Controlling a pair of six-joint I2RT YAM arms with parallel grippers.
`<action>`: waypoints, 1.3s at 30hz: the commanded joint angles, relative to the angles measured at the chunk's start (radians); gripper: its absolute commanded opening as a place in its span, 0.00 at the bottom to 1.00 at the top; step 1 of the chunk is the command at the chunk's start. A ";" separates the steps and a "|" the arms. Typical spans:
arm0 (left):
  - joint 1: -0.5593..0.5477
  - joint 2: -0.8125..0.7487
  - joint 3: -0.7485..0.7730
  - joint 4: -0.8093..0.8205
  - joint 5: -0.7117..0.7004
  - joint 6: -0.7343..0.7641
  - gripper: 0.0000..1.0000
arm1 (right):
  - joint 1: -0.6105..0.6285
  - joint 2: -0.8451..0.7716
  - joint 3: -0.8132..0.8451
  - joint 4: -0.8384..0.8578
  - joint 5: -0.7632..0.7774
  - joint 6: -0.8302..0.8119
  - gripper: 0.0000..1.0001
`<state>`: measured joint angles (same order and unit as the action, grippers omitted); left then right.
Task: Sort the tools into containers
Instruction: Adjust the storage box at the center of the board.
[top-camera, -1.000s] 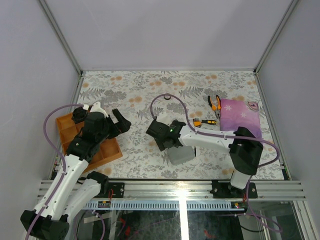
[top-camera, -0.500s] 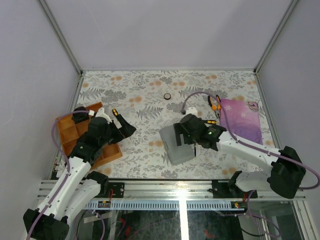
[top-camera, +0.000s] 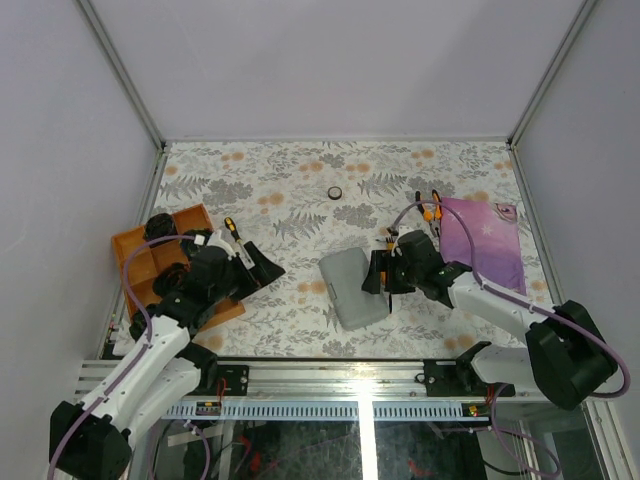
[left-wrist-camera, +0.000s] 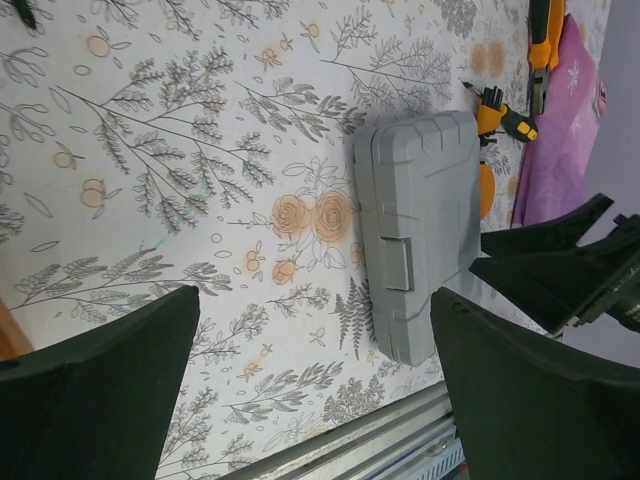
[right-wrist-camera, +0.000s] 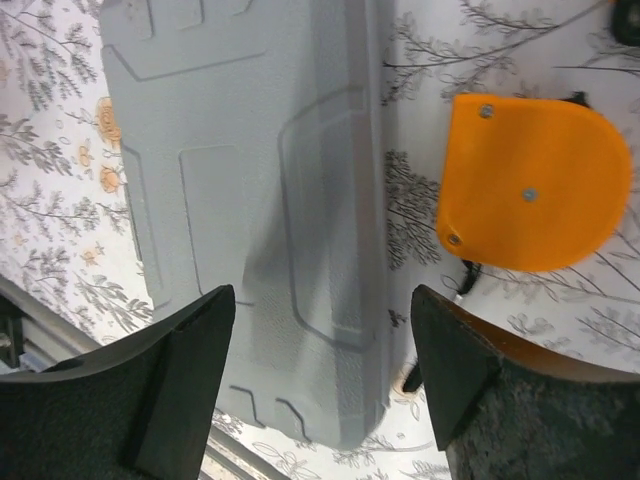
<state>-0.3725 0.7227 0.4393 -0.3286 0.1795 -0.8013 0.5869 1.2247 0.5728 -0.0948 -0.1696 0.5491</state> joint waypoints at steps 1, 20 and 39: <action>-0.048 0.030 -0.010 0.131 -0.021 -0.042 0.96 | -0.013 0.054 -0.013 0.149 -0.126 0.035 0.75; -0.182 0.340 0.018 0.329 -0.061 -0.023 0.86 | -0.017 -0.074 -0.115 0.289 0.069 0.121 0.90; -0.201 0.270 0.049 0.269 -0.226 0.040 1.00 | -0.079 0.032 -0.157 0.496 -0.062 0.177 0.97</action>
<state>-0.5755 0.9916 0.4541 -0.0669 0.0029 -0.7876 0.5167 1.2659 0.4320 0.3004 -0.2260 0.7033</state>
